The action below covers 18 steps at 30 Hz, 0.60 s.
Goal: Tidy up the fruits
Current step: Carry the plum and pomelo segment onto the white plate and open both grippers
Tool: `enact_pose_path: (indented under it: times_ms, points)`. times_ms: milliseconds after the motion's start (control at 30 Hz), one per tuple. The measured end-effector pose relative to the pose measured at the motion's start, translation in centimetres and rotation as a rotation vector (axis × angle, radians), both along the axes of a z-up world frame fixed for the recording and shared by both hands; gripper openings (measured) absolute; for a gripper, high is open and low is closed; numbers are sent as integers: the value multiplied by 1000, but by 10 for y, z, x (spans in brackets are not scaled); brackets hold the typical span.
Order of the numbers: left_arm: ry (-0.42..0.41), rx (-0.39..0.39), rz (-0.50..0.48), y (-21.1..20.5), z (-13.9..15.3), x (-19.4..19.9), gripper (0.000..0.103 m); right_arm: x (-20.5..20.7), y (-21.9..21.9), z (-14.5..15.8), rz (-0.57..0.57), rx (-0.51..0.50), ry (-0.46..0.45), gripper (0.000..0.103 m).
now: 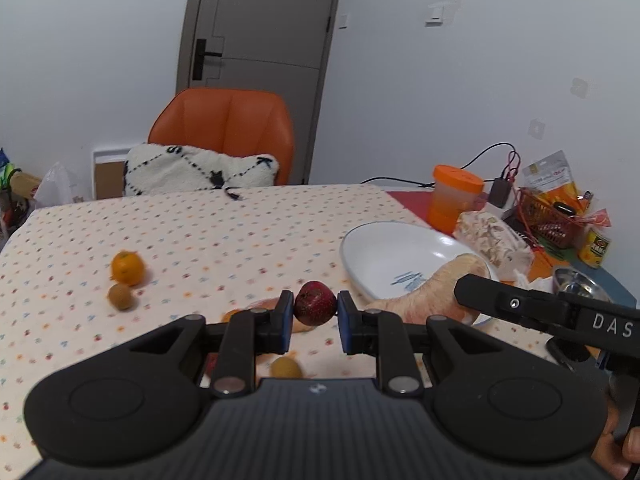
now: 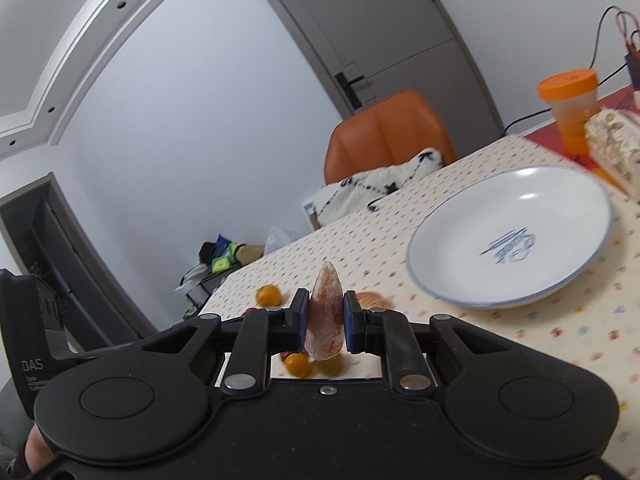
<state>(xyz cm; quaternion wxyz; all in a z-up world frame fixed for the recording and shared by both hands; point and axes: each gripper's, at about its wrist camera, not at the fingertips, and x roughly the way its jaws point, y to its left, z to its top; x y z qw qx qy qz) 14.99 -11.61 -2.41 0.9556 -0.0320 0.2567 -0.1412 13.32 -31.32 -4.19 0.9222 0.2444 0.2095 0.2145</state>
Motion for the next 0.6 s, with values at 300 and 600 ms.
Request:
enact_pose_path:
  times_ms: [300,600]
  points:
    - [-17,7,-40,-29,6,9,21,-3,-34,5,-67,12,-40,16]
    - [-12,17,-59,-49,6,23,21,4,-61,1,-121,24,-48,16]
